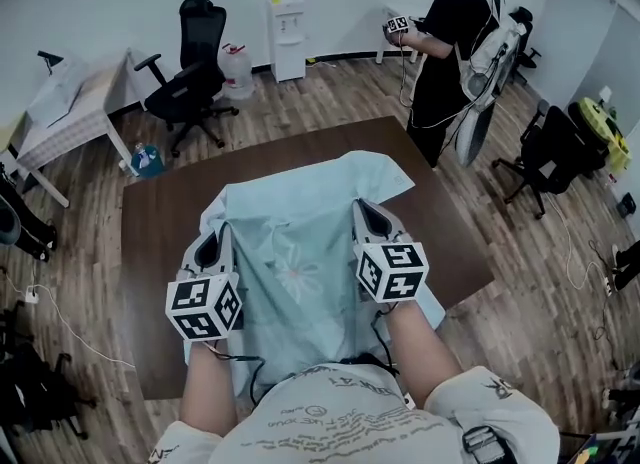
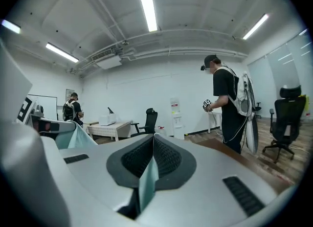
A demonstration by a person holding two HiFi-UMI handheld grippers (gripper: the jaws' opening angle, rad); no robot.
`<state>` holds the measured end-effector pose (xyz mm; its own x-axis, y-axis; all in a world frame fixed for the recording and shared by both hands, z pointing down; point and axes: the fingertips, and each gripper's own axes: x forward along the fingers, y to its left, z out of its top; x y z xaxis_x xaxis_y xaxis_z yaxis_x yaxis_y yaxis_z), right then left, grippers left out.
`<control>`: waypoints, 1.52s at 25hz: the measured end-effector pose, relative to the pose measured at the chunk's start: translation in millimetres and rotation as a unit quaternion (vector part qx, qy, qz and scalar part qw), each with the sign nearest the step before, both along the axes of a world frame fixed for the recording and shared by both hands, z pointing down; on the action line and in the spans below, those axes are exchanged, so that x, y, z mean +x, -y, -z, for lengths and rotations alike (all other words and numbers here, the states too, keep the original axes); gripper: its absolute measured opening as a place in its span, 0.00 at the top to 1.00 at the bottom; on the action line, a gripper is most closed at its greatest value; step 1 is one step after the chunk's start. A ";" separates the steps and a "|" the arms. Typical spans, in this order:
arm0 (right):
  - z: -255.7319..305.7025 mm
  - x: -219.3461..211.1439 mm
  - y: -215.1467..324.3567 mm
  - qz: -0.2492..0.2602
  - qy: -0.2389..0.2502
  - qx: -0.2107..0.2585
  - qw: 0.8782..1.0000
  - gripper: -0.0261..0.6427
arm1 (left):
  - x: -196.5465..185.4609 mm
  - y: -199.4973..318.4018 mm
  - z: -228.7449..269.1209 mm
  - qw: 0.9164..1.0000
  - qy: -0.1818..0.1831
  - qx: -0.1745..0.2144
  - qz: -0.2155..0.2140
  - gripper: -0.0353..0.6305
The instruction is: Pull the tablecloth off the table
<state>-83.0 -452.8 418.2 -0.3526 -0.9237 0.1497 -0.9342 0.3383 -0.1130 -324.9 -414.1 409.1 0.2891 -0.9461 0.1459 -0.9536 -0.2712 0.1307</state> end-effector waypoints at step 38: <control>51.6 4.1 11.9 -0.006 0.006 0.048 0.999 0.94 | 4.4 22.4 27.6 0.996 0.082 0.028 0.016 0.93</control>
